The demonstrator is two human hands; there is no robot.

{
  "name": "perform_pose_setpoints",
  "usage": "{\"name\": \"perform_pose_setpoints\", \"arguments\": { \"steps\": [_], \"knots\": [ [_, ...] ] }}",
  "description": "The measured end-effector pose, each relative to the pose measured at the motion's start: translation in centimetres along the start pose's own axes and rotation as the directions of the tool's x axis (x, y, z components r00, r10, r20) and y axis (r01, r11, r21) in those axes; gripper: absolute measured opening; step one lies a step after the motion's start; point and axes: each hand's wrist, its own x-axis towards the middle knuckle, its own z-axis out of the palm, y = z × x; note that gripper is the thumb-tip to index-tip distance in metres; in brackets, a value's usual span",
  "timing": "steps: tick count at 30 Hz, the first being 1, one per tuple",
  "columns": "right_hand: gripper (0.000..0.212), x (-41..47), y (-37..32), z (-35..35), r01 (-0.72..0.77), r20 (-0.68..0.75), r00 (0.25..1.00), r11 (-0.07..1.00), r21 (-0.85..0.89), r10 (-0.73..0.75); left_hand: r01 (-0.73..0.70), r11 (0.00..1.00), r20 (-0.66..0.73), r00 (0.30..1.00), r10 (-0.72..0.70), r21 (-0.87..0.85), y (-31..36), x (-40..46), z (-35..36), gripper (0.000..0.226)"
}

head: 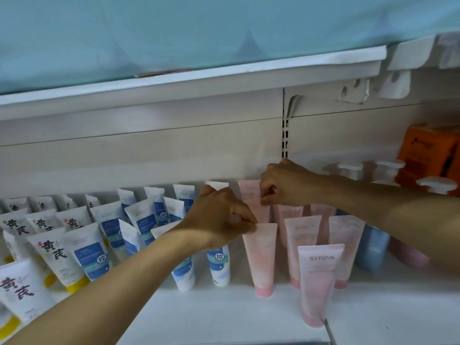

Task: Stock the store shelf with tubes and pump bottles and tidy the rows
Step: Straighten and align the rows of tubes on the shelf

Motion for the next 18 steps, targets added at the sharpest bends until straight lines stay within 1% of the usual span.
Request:
{"name": "perform_pose_setpoints", "arguments": {
  "steps": [9, 13, 18],
  "knots": [
    [0.019, -0.2, 0.1, 0.1, -0.051, -0.002, 0.999, 0.997, 0.053, 0.051, 0.124, 0.987, -0.013, 0.992, -0.126, -0.105, 0.6, -0.5, 0.4, 0.009],
    [0.016, -0.4, 0.3, 0.3, -0.048, -0.024, 0.998, 0.996, 0.074, 0.049, 0.180, 0.980, -0.007, 0.983, -0.181, -0.084, 0.2, -1.0, 0.9, 0.011],
    [0.017, -0.4, 0.4, 0.4, -0.072, -0.032, 0.997, 0.994, 0.087, 0.075, 0.226, 0.971, -0.010, 0.974, -0.228, -0.082, 0.4, -1.1, 1.2, 0.011]
  ]
}}
